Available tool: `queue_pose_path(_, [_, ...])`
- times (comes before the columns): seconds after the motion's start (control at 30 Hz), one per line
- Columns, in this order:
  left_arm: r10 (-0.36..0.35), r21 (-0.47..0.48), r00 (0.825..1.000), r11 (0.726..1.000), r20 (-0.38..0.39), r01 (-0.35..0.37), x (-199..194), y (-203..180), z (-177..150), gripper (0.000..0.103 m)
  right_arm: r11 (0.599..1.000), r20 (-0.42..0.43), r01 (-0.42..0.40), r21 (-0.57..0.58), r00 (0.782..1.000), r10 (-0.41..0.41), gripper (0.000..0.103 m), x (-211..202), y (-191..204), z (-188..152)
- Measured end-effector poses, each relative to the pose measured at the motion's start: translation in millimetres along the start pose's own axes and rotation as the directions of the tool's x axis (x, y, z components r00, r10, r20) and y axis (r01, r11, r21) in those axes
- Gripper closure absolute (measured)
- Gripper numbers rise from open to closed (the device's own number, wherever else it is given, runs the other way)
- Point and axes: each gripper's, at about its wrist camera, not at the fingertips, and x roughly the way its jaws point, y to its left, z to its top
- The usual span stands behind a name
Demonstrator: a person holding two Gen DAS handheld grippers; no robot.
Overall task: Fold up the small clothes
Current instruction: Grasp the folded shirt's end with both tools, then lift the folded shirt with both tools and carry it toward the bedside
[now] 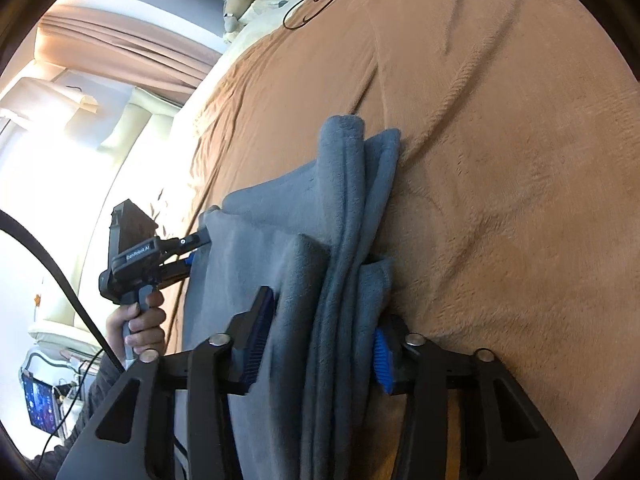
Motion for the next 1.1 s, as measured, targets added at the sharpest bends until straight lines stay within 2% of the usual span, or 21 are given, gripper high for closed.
queue_pose_path(0.1, [0.027,0.012,1.000,1.000,0.008,-0.027,3.4,-1.3,4.1,0.061,1.000,0.004,-0.012,0.009,1.000,0.012,0.072,-3.0,-2.4,-2.1])
queue_pose_path(0.3, [0.022,0.005,1.000,1.000,-0.006,-0.022,1.2,0.2,5.0,0.061,1.000,-0.003,0.006,-0.003,1.000,-0.006,0.073,-7.6,1.1,-4.8])
queue_pose_path(0.5, [-0.044,0.012,0.998,0.999,-0.045,0.044,-4.2,7.2,-5.6,0.061,1.000,-0.008,-0.001,-0.001,1.000,0.001,0.072,-7.4,4.6,-1.0])
queue_pose_path(0.6, [-0.070,0.013,0.996,0.997,-0.053,0.071,-2.3,9.7,-7.2,0.061,0.999,-0.008,-0.041,0.030,0.999,0.041,0.072,-5.1,-3.1,1.6])
queue_pose_path(0.67, [-0.099,-0.023,0.994,0.995,-0.052,0.098,0.1,14.0,-4.2,0.062,0.997,-0.002,-0.066,0.048,0.998,0.067,0.072,-3.2,-8.9,2.0])
queue_pose_path(0.73, [-0.104,-0.049,0.994,0.994,-0.044,0.102,2.8,17.1,-0.3,0.073,0.996,0.007,-0.070,0.057,0.998,0.070,0.073,-1.2,-11.5,3.3])
queue_pose_path(0.8, [-0.089,-0.049,0.995,0.995,-0.034,0.088,5.5,16.5,1.1,0.080,0.997,0.011,-0.057,0.050,0.998,0.057,0.074,1.1,-10.9,3.0])
queue_pose_path(0.93, [-0.045,-0.022,0.999,0.999,-0.014,0.045,3.5,5.5,-1.3,0.092,1.000,0.007,0.019,0.003,1.000,-0.019,0.083,2.6,-0.2,2.5])
queue_pose_path(1.1, [-0.035,0.020,0.999,0.999,0.036,0.035,-13.4,-6.8,-5.6,0.095,0.994,0.013,0.099,-0.050,0.995,-0.099,0.088,-3.4,27.0,3.2])
